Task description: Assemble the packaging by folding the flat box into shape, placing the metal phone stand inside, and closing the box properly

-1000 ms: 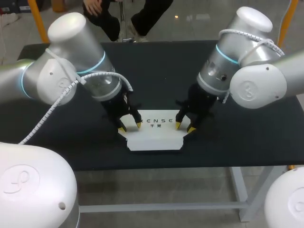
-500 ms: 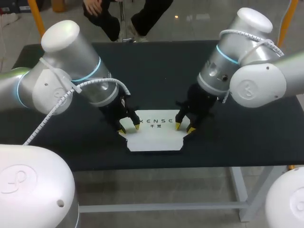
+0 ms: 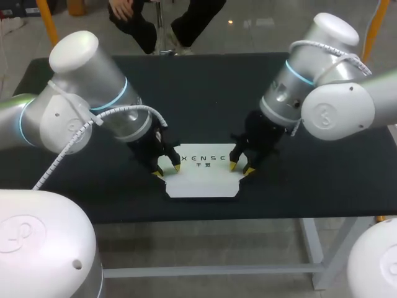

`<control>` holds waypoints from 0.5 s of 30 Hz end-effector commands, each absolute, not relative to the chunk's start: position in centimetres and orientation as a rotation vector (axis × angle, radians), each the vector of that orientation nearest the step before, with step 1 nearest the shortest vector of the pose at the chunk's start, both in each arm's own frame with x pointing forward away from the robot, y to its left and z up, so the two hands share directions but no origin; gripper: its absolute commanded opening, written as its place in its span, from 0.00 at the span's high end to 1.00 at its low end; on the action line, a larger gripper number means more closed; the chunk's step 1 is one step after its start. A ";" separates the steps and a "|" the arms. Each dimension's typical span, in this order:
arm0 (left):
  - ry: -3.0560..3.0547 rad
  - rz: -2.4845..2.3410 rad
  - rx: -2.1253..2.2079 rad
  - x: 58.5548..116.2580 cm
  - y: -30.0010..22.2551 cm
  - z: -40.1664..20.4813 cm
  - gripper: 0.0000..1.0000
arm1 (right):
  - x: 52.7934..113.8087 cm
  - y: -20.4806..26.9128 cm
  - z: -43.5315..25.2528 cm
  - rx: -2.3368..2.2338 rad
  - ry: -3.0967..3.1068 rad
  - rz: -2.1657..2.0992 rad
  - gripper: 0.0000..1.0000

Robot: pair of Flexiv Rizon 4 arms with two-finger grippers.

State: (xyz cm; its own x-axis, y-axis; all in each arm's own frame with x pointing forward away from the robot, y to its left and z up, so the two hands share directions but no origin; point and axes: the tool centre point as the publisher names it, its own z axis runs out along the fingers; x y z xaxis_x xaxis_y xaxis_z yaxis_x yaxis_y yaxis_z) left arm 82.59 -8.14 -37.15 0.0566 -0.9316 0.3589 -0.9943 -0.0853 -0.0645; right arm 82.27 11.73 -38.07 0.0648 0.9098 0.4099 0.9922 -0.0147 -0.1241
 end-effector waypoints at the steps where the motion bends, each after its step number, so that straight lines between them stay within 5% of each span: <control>1: -1.980 0.471 2.123 82.7 -8.4 -37.8 0.44 | 82.3 11.5 -38.2 -1.962 -1.893 -0.308 0.54; 15: -1.976 0.511 2.104 82.7 -8.7 -38.2 0.47 | 82.4 11.6 -38.5 -1.908 -1.905 -0.324 0.55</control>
